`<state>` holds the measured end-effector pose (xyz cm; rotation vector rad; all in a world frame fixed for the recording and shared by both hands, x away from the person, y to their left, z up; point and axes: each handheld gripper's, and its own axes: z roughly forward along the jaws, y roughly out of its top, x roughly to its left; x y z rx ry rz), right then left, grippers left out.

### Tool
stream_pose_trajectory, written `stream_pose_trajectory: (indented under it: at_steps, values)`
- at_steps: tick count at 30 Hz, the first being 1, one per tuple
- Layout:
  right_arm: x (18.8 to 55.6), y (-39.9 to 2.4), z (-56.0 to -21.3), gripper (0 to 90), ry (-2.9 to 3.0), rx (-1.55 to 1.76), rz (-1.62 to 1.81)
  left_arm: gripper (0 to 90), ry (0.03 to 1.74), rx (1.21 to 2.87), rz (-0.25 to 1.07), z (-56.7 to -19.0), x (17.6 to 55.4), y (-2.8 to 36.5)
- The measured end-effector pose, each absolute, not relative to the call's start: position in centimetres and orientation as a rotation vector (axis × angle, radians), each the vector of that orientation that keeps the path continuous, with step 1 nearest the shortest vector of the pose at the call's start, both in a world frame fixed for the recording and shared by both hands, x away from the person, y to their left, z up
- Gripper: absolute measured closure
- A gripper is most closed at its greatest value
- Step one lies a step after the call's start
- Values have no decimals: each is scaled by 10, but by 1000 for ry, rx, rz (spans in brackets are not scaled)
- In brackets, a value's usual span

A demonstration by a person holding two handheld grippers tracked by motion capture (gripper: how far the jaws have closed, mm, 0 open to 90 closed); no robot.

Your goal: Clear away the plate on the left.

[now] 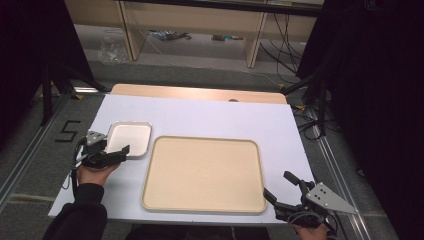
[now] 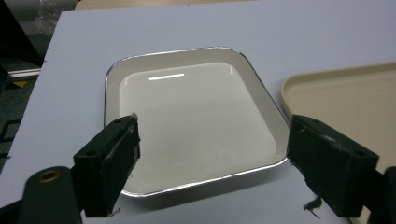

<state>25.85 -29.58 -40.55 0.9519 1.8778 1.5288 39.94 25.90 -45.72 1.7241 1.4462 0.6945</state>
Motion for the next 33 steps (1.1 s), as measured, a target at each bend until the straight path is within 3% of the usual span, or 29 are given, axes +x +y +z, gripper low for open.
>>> stream_pose_trajectory:
  at_steps: [18, 33]
  values:
    - [254, -295, -405, 152, 1911, 1015, 1538, 354, 1571, 1723, 716, -461, 421, 291]
    - [257, -296, -405, 152, 1891, 965, 1531, 536, 1701, 1738, 594, -474, 441, 316]
